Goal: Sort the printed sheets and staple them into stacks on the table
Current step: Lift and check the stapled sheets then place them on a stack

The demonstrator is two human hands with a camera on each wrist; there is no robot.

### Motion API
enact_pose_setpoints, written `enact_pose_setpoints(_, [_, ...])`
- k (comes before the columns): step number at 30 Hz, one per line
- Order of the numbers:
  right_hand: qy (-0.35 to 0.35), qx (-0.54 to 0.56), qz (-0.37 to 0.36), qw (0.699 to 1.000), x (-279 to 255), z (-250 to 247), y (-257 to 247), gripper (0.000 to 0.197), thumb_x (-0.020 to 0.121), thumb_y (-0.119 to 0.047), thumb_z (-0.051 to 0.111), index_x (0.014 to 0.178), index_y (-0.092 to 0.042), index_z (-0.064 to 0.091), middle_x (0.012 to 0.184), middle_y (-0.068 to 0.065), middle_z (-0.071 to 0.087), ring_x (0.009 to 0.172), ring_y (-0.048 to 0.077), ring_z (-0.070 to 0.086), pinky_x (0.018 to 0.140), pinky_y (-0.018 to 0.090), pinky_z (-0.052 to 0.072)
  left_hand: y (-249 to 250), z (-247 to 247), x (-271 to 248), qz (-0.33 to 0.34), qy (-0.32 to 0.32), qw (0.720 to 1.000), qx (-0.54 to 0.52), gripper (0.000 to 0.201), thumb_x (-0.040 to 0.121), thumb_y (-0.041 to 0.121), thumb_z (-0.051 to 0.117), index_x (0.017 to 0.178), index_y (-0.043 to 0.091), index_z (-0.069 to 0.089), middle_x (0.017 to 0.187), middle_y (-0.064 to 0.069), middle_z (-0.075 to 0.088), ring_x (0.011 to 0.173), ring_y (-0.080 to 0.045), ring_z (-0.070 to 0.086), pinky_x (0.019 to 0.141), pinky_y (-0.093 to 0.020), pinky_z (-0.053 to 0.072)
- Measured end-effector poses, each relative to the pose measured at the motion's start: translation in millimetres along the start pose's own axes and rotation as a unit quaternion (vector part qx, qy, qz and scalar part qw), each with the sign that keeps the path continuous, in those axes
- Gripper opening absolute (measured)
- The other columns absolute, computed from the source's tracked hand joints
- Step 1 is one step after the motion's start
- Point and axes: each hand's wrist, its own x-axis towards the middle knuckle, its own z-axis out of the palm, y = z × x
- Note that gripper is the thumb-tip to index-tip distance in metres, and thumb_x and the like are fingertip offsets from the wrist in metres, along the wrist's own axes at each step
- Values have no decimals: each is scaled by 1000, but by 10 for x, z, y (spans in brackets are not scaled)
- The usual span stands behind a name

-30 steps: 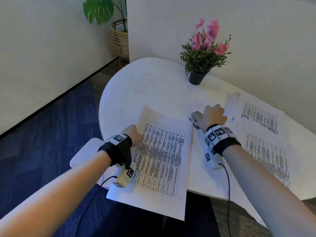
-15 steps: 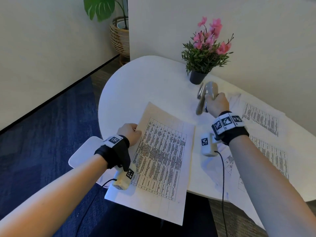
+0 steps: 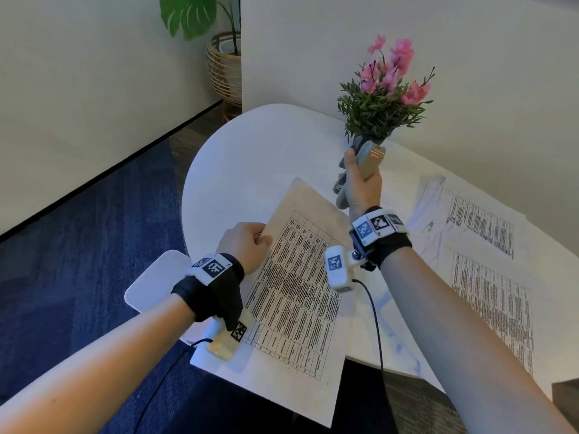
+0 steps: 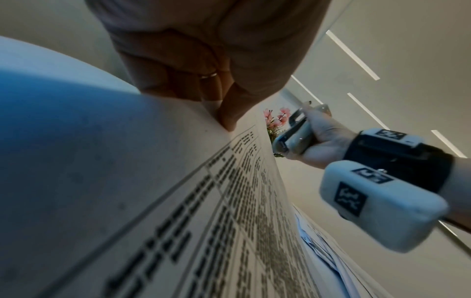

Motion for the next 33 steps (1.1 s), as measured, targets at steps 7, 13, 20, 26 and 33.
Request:
enact_pose_setpoints(7, [-48,-2,10,999,-4,126,77,25,89,-34,64,78,-11,59,67,5,59,60,19,57,59,30,50,28,42,-4,29,7,999,18,22,92,20,49,96,21,70,93,-7,72,92,-24,66,85,-38,54])
enact_pose_setpoints(13, [-92,-10,36,995,-55,264,25,32,84,-41,67,82,-10,63,73,9,63,63,23,62,71,39,55,25,85,25,43,2,998,41,22,93,21,48,94,20,70,90,-7,72,90,-24,66,83,-40,54])
enact_pose_setpoints(20, [-78,-10,26,997,-76,340,-28,30,89,-36,63,82,-7,61,60,6,58,50,18,55,61,34,52,5,84,21,45,-2,998,46,24,93,21,48,102,23,70,93,-4,72,90,-21,66,83,-38,54])
enact_pose_setpoints(26, [-40,1,19,999,-101,376,0,35,86,-41,65,70,-12,54,57,6,51,45,17,45,49,28,45,13,111,26,41,-8,998,48,23,94,22,48,100,26,69,92,-1,72,90,-20,66,83,-38,54])
enact_pose_setpoints(33, [12,-24,34,999,-92,379,131,41,83,-47,67,68,-11,57,54,7,51,42,19,46,47,28,45,-46,123,29,37,-21,997,68,22,93,22,49,99,22,70,91,-3,72,89,-22,66,82,-39,54])
